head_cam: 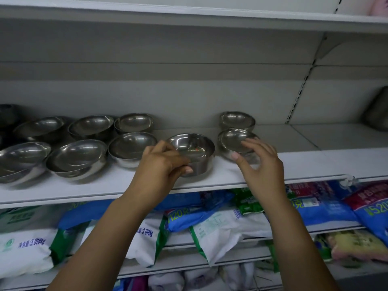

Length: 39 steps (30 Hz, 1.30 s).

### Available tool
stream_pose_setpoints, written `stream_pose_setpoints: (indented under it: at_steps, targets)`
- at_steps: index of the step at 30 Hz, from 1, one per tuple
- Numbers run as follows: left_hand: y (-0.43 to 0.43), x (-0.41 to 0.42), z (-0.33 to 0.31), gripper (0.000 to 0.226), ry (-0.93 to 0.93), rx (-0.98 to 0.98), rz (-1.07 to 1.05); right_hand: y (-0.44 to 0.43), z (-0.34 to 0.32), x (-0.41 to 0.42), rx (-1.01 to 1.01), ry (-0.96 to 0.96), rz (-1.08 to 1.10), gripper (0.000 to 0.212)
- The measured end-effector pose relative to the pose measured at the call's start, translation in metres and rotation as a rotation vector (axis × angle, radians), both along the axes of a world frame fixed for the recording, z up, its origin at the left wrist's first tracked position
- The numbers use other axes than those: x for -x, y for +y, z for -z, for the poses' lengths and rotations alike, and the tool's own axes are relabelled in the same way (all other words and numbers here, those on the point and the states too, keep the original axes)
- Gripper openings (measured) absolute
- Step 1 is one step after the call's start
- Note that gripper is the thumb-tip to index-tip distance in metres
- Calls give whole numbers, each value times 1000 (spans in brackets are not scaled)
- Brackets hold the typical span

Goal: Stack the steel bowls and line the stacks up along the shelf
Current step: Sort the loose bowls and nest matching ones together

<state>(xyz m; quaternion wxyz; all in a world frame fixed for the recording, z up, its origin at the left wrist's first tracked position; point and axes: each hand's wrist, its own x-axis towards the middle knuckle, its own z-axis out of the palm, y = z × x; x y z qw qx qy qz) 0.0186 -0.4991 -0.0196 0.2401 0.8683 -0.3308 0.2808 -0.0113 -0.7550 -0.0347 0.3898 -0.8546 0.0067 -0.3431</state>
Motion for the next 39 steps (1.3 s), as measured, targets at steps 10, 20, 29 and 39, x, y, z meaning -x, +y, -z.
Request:
stream_pose_setpoints:
  at_steps: [10,20,29,39]
  targets:
    - [21,9,19,23,61,291,-97,58,2,9,-147,98,-212,71]
    - [45,55,28,23,287,741,-371,102,-4,-13,-191,398,-298,141]
    - [60,80,17,42,630,1246,-224,132,-8,27,-306,230,-298,141]
    - [147,112,-17,75,1128,1628,381,251,-24,59,-303,238,-621,124]
